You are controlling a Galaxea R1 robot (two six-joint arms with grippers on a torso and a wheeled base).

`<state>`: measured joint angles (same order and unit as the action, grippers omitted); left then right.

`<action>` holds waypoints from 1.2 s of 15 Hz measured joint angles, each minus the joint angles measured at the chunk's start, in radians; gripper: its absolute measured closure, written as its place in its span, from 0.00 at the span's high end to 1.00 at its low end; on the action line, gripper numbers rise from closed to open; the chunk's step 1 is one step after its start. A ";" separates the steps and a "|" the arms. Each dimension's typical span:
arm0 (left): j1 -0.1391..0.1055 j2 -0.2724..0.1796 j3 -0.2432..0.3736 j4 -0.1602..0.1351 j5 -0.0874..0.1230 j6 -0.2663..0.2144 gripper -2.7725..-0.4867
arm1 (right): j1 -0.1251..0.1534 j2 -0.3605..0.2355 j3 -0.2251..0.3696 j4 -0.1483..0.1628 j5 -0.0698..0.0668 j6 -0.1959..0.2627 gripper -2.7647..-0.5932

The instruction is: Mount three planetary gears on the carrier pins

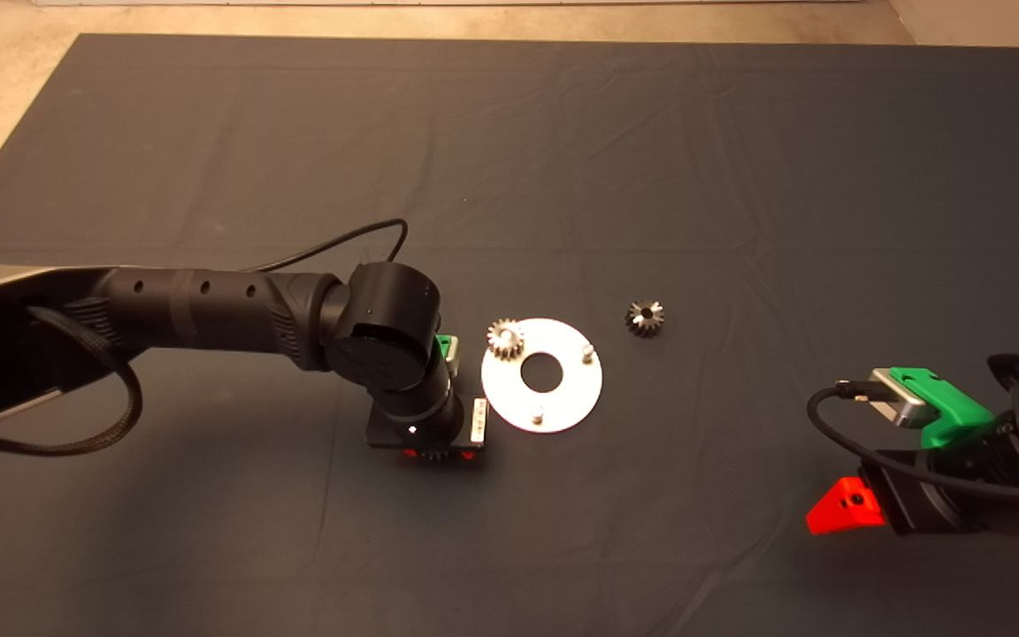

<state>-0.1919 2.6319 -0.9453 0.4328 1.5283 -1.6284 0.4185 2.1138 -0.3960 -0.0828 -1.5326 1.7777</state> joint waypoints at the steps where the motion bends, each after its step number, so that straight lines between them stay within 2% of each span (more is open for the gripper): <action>1: 0.000 0.000 0.000 0.000 0.003 0.004 0.36 | 0.000 0.000 0.000 0.000 0.000 0.000 1.00; 2: 0.000 0.000 0.000 0.001 0.004 0.007 0.33 | 0.000 0.000 0.000 0.000 0.000 0.000 1.00; 10: -0.002 0.000 -0.017 -0.003 0.002 0.011 0.33 | 0.000 0.000 0.000 0.000 0.000 0.000 1.00; 15: -0.011 0.003 -0.056 -0.036 -0.008 0.010 0.32 | 0.000 0.000 0.000 0.000 0.000 0.000 1.00; 18: -0.013 0.005 -0.066 -0.044 -0.009 0.007 0.32 | 0.000 0.000 0.000 0.000 0.000 0.000 1.00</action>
<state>-0.2053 2.6372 -1.0111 0.3885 1.5191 -1.6213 0.4185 2.1143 -0.3964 -0.0828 -1.5328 1.7777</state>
